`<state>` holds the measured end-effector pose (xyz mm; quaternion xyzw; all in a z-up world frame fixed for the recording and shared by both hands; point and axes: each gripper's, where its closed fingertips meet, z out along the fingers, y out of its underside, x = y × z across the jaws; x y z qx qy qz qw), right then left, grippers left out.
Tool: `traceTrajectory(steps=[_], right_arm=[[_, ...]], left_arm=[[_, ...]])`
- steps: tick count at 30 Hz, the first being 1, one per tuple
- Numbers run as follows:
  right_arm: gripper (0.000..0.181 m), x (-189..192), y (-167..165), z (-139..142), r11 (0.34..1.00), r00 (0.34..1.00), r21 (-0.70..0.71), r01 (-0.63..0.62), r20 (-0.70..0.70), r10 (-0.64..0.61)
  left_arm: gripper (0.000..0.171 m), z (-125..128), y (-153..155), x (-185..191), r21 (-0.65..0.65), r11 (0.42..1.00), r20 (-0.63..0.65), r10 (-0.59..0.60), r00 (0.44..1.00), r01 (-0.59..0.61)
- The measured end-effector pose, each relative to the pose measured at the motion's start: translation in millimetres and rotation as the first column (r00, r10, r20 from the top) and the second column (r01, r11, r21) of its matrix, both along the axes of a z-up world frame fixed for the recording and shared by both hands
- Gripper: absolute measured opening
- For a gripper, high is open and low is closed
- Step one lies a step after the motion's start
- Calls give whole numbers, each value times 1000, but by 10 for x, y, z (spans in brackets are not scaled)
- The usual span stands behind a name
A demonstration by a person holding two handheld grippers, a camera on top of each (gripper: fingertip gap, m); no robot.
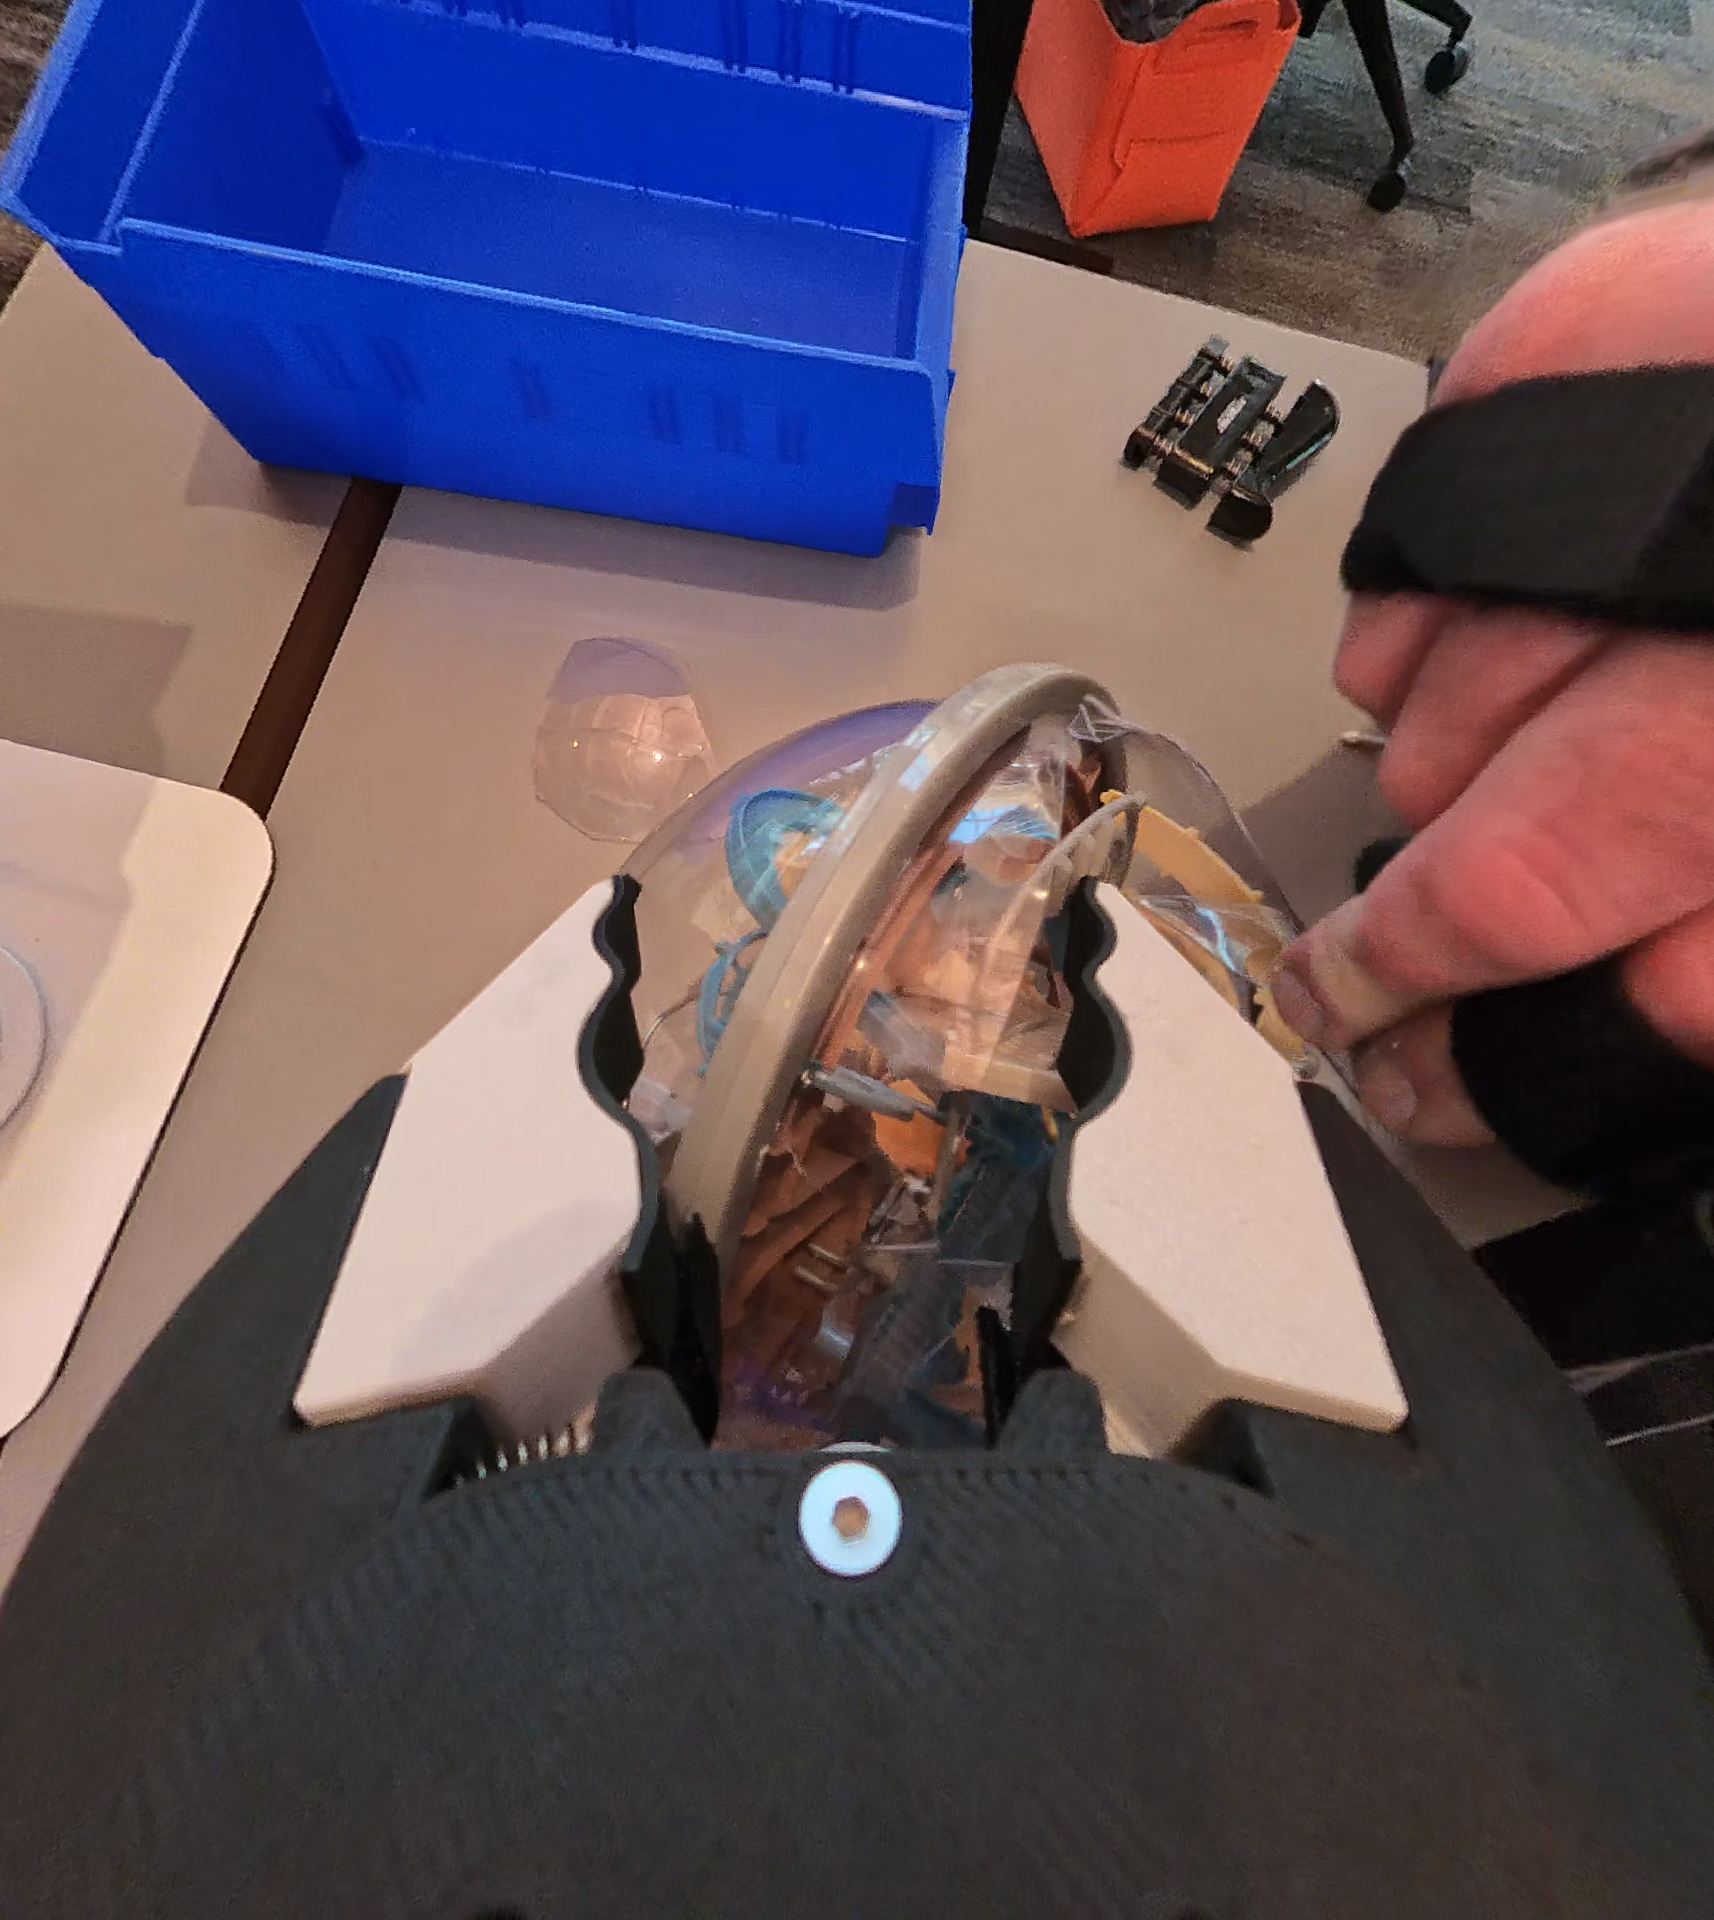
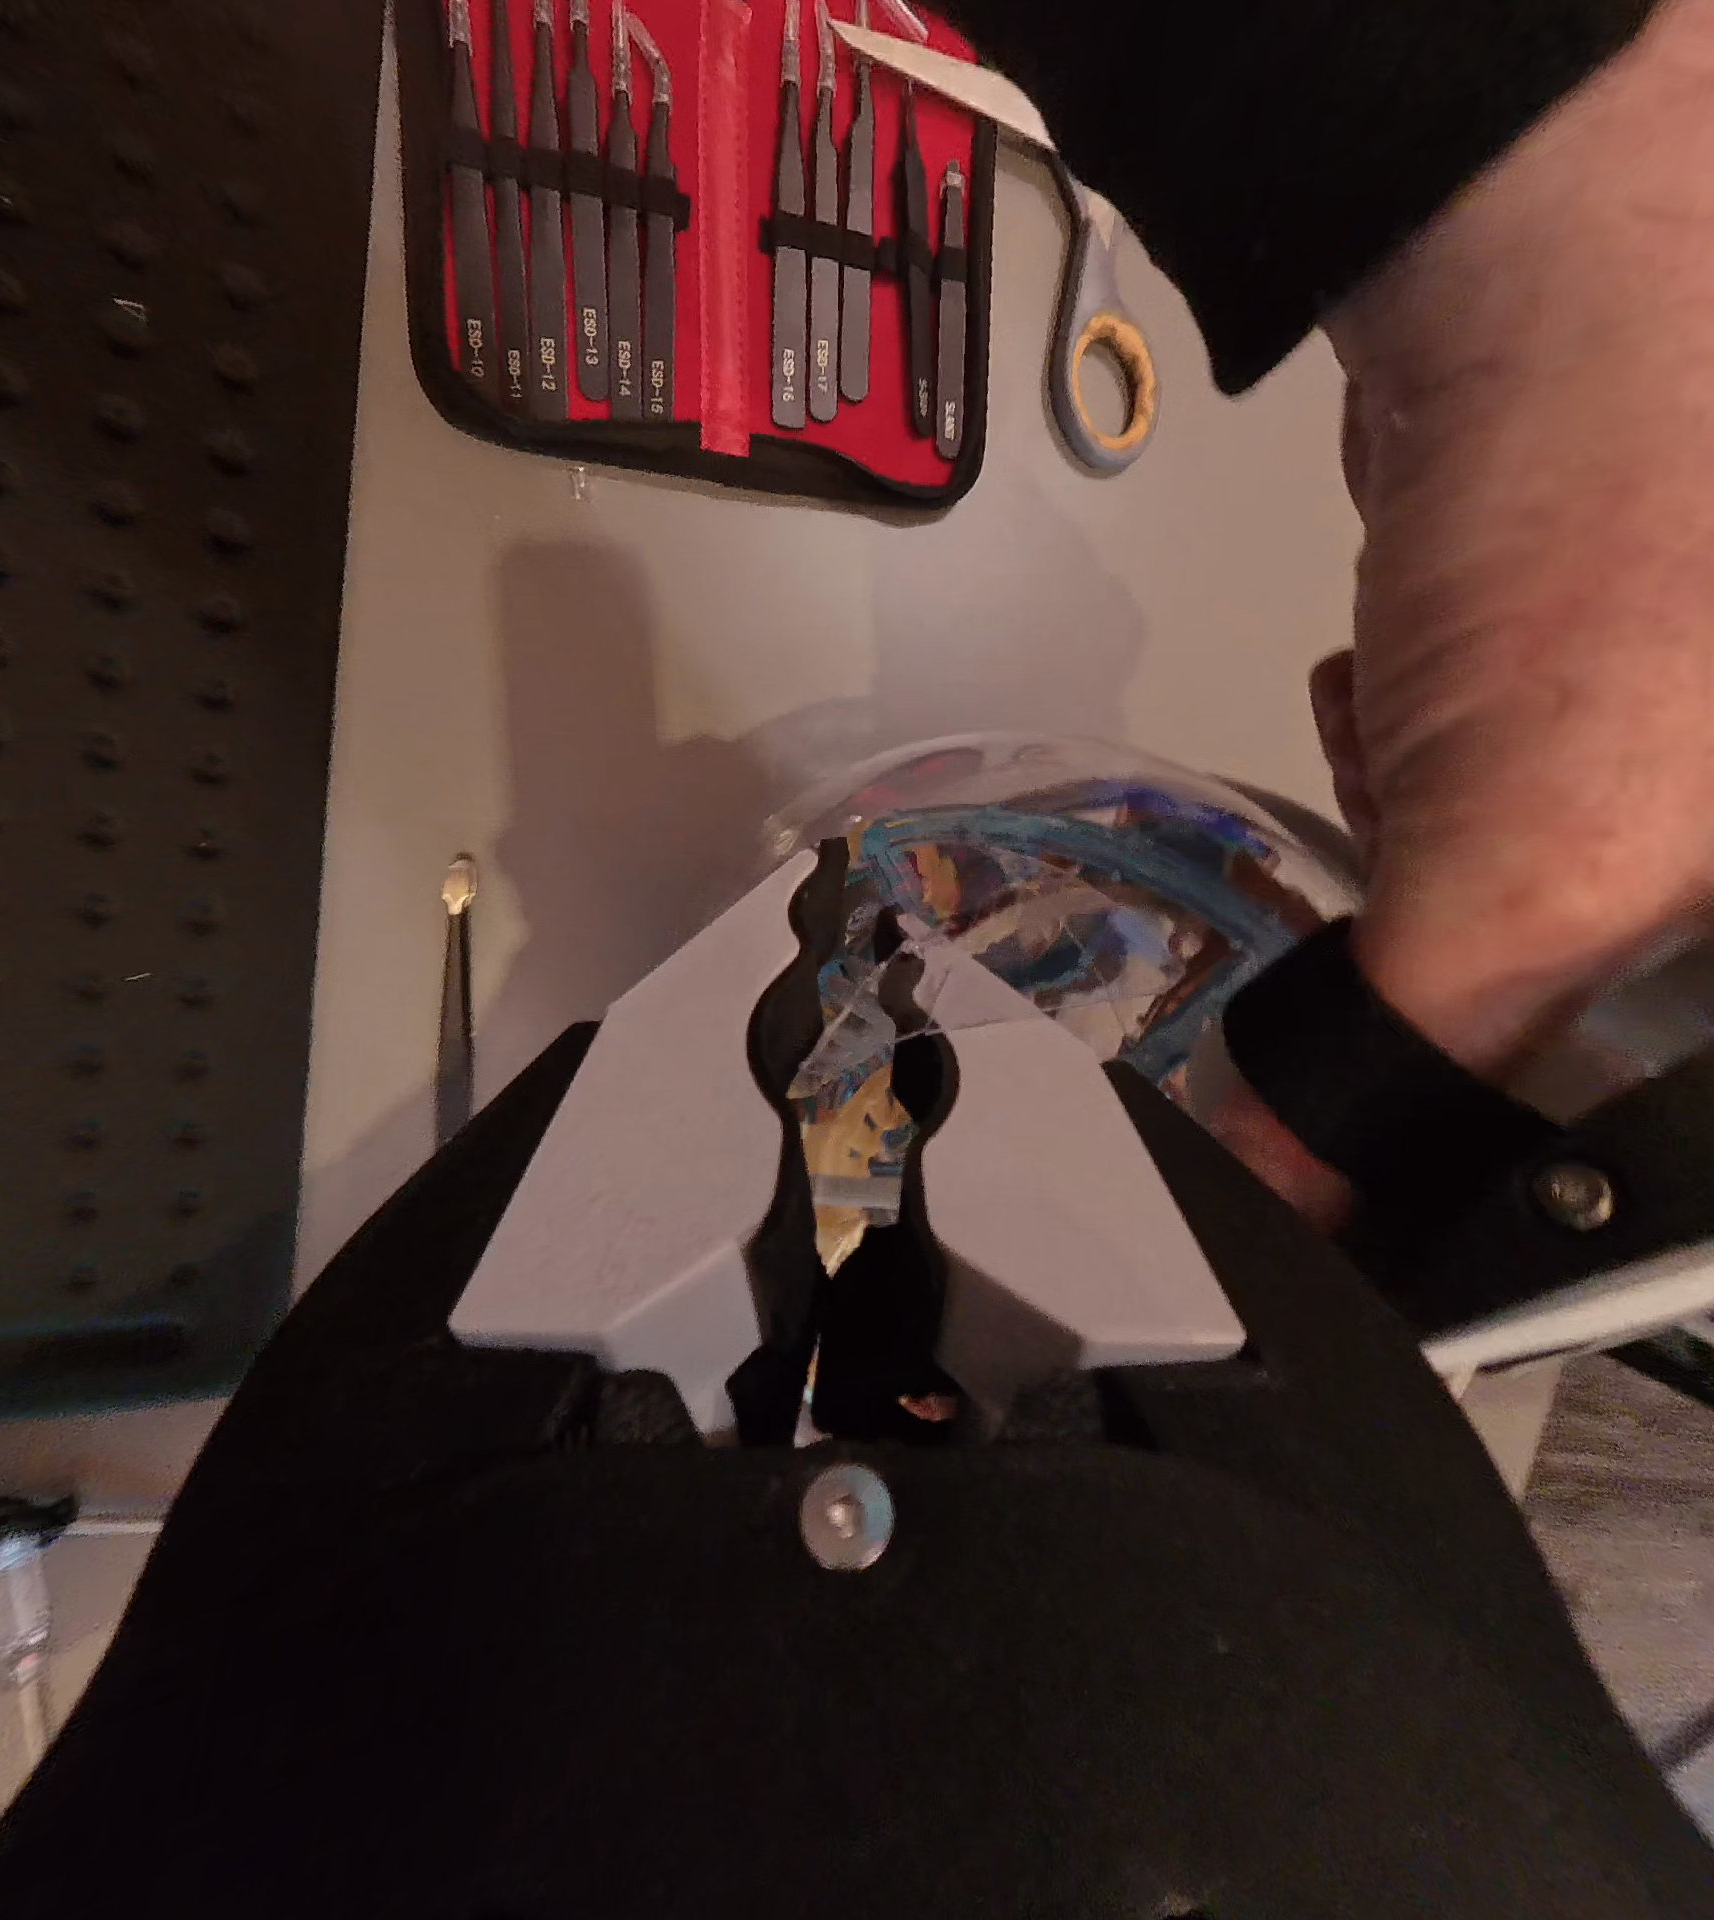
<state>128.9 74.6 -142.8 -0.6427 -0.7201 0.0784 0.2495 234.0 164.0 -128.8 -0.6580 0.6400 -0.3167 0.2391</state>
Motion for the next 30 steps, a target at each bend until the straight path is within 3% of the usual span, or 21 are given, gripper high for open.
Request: traceTrajectory(steps=[1, 4, 7, 14, 17, 20, 30], right_arm=[[4, 45, -23, 1, 999, 1000, -31, 22, 7, -22], [26, 196, -18, -12, 989, 990, -68, 130, 67, -126], [36, 243, 73, 4, 968, 972, -81, 236, 23, -235], [32, 316, 157, 144, 912, 906, -197, 360, -158, -392], [18, 271, 182, 175, 919, 899, -183, 349, -213, -383], [7, 297, 181, 176, 945, 918, -99, 313, -223, -327], [0, 278, 154, 43, 971, 982, 150, 186, -51, -180]], left_arm=[[80, -1, -19, 24, -6, 1000, 8, 6, 1000, -6], [76, -1, 53, 80, -11, 998, 8, 56, 998, -56], [74, -3, 104, 113, -8, 996, 9, 87, 996, -87], [67, 17, 194, 211, -9, 992, 59, 123, 991, -122], [77, 15, 193, 282, -4, 992, 47, 130, 990, -129], [74, 20, 176, 341, -41, 991, 79, 128, 989, -125], [81, 42, 89, 450, -82, 990, 139, 125, 982, -114]])
